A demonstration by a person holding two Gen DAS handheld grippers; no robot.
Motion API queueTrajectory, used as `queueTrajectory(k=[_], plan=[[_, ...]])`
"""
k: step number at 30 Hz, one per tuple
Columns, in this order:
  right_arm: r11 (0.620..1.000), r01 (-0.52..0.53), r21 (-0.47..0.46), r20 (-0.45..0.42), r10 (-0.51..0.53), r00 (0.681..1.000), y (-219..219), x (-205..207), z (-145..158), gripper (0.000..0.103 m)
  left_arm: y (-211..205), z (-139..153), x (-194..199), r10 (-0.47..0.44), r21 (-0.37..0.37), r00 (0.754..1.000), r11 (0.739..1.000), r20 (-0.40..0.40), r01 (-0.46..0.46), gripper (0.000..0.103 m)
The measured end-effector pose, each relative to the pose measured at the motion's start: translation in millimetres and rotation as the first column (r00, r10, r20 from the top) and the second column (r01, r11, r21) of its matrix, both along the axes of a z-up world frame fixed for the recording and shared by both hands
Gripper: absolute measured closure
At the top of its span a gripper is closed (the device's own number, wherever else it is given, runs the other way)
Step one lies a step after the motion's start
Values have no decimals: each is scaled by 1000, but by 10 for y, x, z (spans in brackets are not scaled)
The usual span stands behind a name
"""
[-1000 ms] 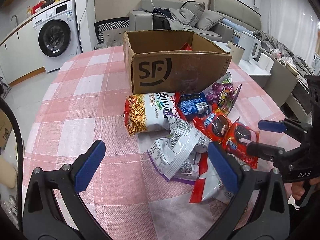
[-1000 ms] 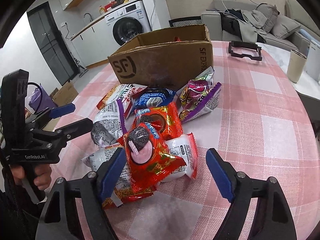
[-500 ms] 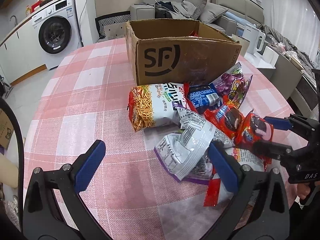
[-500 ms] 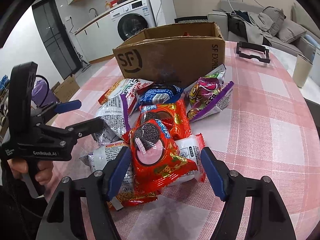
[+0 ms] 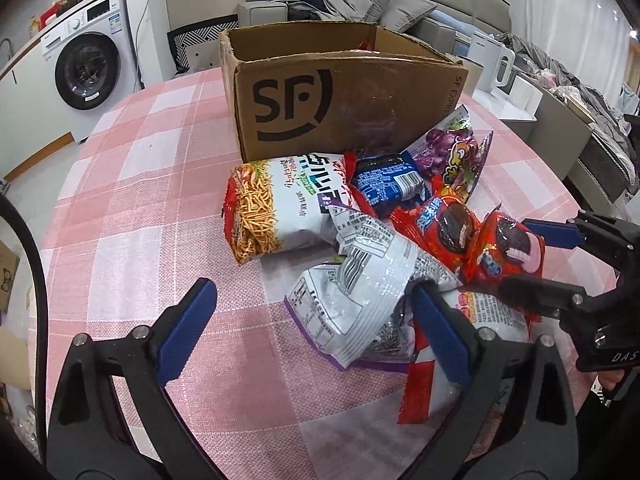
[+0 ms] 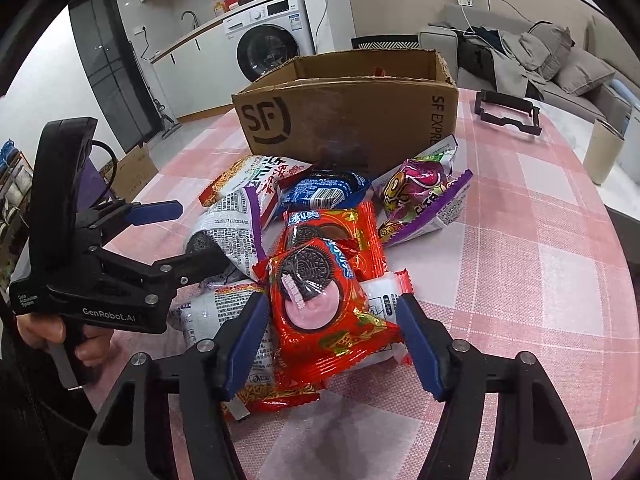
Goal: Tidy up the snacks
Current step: 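Grasp the silver chip bag with the left gripper while the right gripper grasps another red biscuit bag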
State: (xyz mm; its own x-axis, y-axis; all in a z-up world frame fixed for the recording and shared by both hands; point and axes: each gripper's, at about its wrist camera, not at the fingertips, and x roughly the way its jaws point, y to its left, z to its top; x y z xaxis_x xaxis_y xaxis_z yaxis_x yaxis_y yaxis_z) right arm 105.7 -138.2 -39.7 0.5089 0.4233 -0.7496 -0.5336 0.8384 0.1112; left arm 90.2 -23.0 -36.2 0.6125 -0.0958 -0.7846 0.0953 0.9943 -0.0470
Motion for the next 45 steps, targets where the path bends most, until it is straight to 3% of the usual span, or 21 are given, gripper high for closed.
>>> queueTrajectory(k=[6,9,16,20,28,35,36,45], plan=[[1000,-2,-12,-2,2,1000,-20,26,-21,37,-11,-62,59,-30,-41,999,999,-29,28,30],[1000,15,-3,-3,-15,1000,-78,49,-16,37,-31,-90,77,-54,-65,998,997,-40,51,36],[1000,10,-3,-11,-10,1000,-88,86,-34,37,-68,-116,124,-58,-77,997,996,-44,55,35],[1000,1,-6,-22,-1,1000,-66,108,-66,37,-51,-134,155,-35,-79,997,996,-63,30,25],[1000,-3,7,-31,3,1000,-48,135,-100,37,-40,-176,214,-46,-105,995,994,-89,37,25],[1000,-2,27,-33,3,999,-81,120,-96,39,-78,-148,168,-86,-141,994,987,-68,76,56],[999,2,35,-37,0,999,-95,122,-95,40,-85,-143,162,-92,-148,994,986,-66,82,65],[997,5,72,-37,-2,999,-175,88,-66,45,-106,-67,46,-80,-142,996,987,-29,75,69]])
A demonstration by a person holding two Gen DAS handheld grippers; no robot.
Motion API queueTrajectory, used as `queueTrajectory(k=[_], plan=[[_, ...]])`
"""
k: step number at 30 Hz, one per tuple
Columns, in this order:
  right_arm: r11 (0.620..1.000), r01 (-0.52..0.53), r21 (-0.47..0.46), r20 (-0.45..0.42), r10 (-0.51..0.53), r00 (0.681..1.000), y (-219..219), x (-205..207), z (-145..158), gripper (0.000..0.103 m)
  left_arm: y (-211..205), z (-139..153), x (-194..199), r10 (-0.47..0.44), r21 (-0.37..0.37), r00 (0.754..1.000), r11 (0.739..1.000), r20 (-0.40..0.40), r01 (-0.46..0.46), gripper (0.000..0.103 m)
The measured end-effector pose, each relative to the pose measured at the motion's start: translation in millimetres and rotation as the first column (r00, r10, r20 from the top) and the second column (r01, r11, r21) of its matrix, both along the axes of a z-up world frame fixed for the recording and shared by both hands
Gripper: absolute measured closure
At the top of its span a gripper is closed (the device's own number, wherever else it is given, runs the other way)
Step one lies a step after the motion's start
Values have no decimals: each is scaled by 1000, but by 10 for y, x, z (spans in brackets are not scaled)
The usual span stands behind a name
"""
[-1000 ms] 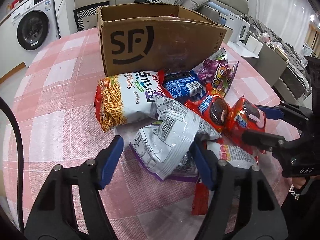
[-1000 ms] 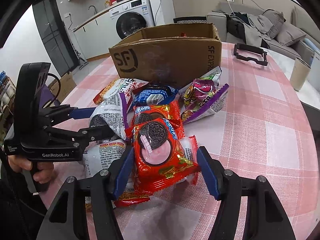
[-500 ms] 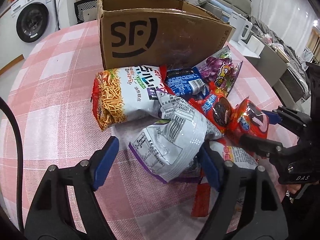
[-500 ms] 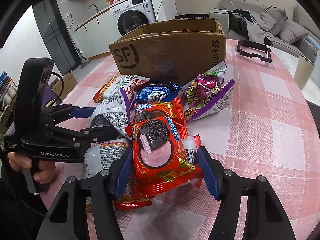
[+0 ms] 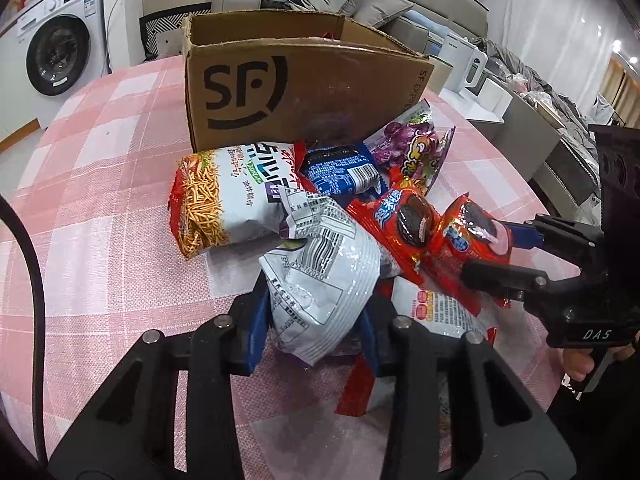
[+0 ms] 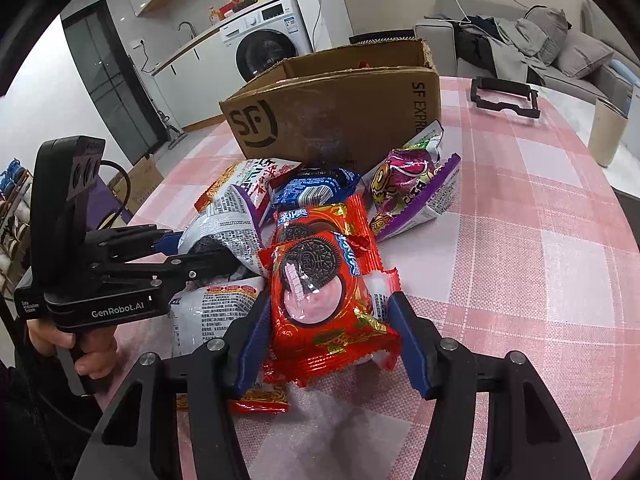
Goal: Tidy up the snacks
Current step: 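Grasp the silver chip bag with the left gripper while the right gripper grasps another red biscuit bag, then lift both bags over the SF box and release them inside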
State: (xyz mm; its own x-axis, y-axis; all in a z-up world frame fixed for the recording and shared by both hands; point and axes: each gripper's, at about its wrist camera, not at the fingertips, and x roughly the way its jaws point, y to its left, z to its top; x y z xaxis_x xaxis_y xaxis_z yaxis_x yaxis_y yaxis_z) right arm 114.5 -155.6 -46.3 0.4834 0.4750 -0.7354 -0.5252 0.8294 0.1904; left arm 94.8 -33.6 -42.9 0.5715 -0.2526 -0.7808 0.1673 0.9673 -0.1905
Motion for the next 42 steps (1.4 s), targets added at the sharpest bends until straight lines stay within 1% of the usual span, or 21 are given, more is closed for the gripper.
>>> queueTrajectory(k=[3,7,13,29,42], plan=[[1000,-1,13,15,0,1000,-5,-25,24,47,25,45,-54,10,12,1000,1000,15,-10,69],[999,-10,34,40,9,999,-8,-57,67,57,71,104,-127,27,21,999,999,36,-28,69],[999,-20,50,69,16,997,-26,-113,115,61,124,187,-216,43,24,997,999,60,-45,69],[991,-9,134,89,-3,996,-162,-194,210,61,212,356,-358,68,17,993,997,101,-70,69],[981,-1,193,138,-26,990,-241,-301,380,61,236,593,-481,96,24,984,995,153,-101,69]])
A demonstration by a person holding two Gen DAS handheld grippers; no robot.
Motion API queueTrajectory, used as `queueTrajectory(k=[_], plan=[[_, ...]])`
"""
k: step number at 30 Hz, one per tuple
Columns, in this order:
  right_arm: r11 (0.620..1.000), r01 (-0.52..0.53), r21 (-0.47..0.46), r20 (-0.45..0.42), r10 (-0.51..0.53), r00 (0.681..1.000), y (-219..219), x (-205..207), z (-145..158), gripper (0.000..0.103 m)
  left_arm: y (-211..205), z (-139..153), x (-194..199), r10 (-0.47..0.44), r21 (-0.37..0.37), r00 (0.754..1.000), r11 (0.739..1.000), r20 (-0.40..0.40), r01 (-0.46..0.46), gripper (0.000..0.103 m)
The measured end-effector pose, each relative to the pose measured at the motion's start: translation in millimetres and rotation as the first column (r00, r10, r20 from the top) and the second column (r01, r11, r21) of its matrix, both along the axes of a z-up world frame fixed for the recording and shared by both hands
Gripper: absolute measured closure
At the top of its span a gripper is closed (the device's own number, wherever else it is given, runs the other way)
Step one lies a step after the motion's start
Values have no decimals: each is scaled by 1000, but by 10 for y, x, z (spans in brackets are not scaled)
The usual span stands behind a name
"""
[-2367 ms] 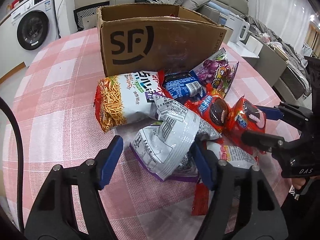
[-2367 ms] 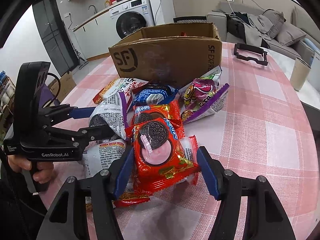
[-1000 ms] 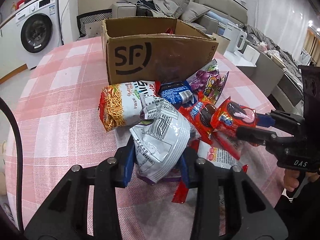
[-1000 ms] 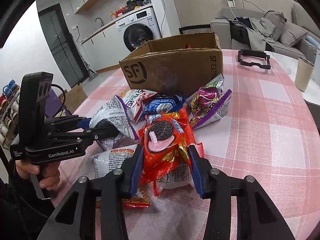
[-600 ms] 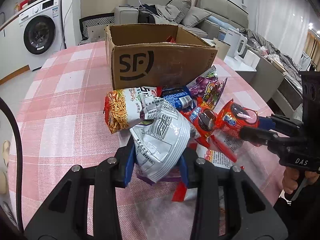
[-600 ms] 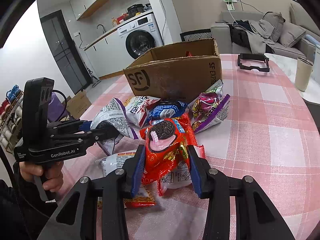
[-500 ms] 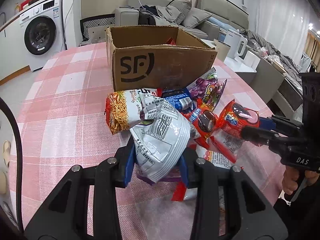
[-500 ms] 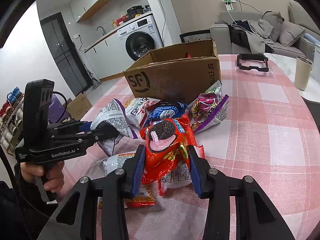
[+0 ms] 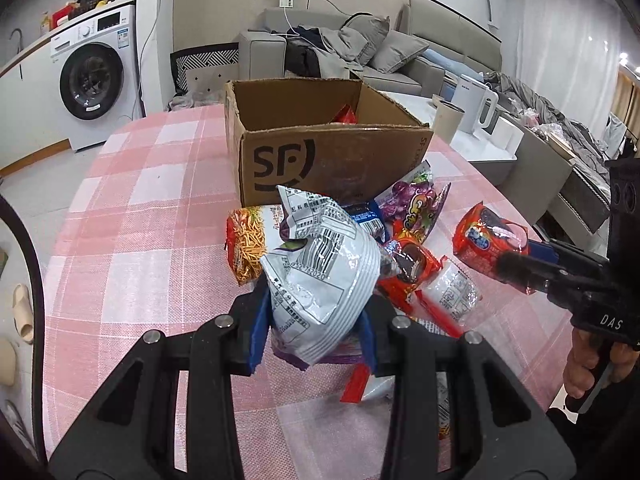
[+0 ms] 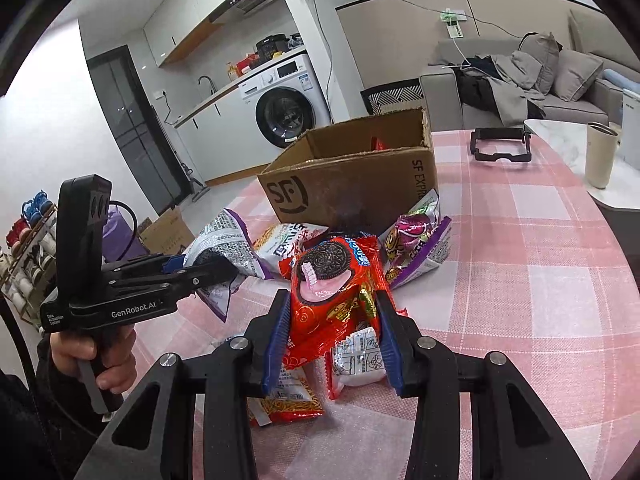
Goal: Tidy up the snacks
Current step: 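Lift both bags over the SF box and release them inside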
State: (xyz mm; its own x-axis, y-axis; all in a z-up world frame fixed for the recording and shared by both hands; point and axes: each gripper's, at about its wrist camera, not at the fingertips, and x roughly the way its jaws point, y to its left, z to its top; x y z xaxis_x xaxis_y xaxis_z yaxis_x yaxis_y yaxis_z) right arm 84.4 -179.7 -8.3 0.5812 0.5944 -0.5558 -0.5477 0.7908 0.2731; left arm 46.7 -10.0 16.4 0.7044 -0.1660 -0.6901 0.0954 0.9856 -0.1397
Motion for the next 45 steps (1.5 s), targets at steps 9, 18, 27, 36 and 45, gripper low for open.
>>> queueTrajectory(k=[9,18,27,36,45], plan=[[998,42,39,26,-43,999,-58,-48,123,61,13,183,-28,1,0,999,1000,34,-1,69],[997,54,51,23,-55,998,-77,-43,173,61,54,290,11,11,-5,999,1000,51,-11,69],[995,63,74,35,-66,997,-35,38,236,61,82,402,130,18,1,997,1000,72,-18,69],[992,88,87,52,-93,994,-33,116,399,61,67,560,244,15,13,994,1000,106,-16,69],[993,83,86,94,-91,991,23,191,585,61,130,650,410,26,9,991,1000,132,-28,69]])
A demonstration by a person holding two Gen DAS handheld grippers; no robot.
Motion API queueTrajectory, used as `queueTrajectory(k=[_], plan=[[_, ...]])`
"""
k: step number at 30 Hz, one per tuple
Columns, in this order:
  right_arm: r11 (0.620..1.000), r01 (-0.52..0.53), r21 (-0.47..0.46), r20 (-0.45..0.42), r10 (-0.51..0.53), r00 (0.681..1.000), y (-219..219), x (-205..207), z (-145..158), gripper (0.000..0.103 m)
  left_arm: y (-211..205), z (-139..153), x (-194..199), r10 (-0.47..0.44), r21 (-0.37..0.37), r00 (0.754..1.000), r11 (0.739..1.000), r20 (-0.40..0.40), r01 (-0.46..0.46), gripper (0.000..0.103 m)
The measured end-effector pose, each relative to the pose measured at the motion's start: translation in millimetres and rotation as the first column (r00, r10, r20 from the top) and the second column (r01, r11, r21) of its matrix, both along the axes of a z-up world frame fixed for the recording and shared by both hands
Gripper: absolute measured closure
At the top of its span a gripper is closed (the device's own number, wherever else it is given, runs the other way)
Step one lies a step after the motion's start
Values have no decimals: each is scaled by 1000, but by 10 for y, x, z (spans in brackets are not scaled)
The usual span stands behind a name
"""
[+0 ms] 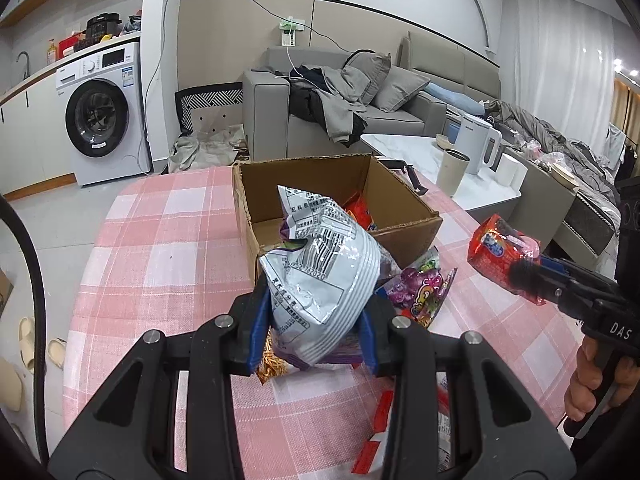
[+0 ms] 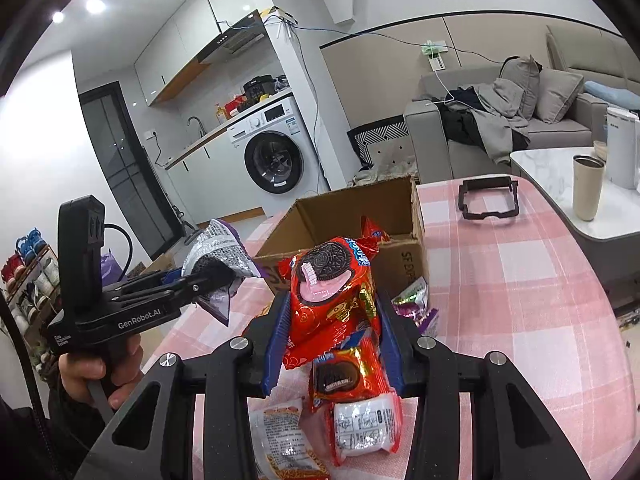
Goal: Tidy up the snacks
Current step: 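Lift both bags over the SF box and release them inside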
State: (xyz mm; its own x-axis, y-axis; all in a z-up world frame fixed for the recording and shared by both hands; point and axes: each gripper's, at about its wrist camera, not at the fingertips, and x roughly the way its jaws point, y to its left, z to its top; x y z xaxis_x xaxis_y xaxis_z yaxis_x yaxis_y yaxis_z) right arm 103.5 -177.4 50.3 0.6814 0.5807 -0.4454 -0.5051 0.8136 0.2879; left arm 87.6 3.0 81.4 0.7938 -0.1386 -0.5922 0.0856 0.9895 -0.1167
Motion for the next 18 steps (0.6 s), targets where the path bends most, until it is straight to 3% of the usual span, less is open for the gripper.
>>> queueTrajectory(k=[18], plan=[[1000,7,6,18,-7,1000,137,367,164,61,48,136,471,29,8,999,1000,29,-29,69]])
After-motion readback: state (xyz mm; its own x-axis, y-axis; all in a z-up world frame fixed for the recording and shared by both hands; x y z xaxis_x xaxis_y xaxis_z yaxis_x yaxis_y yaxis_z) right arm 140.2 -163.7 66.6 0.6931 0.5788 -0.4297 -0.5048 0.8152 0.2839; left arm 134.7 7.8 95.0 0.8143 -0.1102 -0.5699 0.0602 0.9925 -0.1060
